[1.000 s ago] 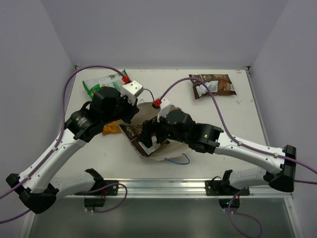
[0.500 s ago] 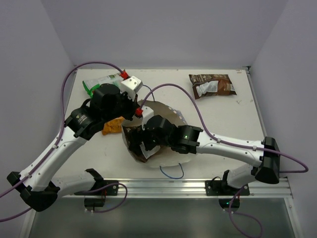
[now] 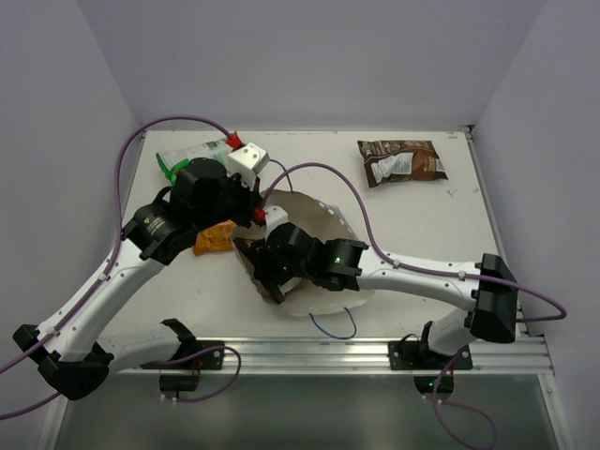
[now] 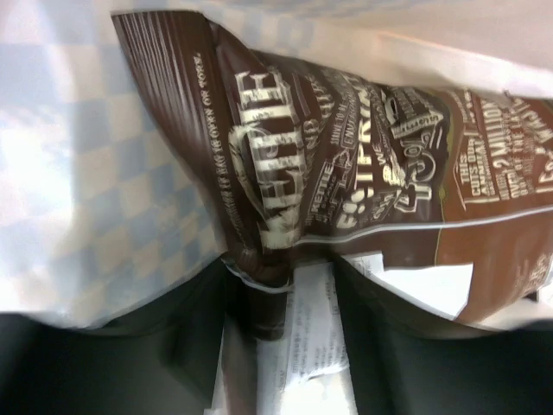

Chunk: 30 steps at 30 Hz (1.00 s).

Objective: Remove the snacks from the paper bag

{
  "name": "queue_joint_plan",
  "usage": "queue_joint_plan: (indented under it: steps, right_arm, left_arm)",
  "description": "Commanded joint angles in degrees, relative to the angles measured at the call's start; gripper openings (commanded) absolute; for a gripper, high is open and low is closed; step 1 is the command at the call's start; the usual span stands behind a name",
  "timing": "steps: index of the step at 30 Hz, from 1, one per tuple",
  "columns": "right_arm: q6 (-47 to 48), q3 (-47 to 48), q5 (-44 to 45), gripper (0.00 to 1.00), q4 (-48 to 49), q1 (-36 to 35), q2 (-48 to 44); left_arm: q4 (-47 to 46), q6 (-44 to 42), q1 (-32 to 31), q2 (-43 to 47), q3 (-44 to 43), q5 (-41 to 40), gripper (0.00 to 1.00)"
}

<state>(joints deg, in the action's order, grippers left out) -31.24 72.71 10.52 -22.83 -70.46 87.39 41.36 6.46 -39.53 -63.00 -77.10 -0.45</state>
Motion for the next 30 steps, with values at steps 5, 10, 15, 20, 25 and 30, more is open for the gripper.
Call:
queue_joint_plan:
  steps: [5,10,15,20,25,30]
  right_arm:
    - [2.32,1.82,5.82,0.14,-1.95,-0.21,-5.47]
    - [6.1,4.46,9.33,0.01,-3.97,-0.21,-11.36]
    - [9.97,7.09,10.57,0.0,-6.35,-0.3,-18.74]
    - [14.63,8.33,7.94,0.0,-6.0,-0.12,-26.9]
    - [17.26,11.14,9.51,0.0,-5.56,-0.12,-32.37]
    - [20.78,14.56,18.62,0.0,-4.51,-0.03,-35.54]
  left_arm:
    - [-4.1,1.36,-0.29,0.6,-2.62,-1.13,0.0]
    - [-3.66,3.11,-0.29,-0.1,-2.18,-2.45,0.0]
    - [-1.73,4.88,-0.2,-2.2,-2.35,-6.13,0.0]
    - [1.17,6.99,-0.2,-5.89,-4.55,-8.17,0.0]
    - [2.23,8.22,-0.11,-7.4,-5.43,-6.41,0.0]
    - [4.07,9.1,0.06,-8.45,-5.78,-5.35,0.0]
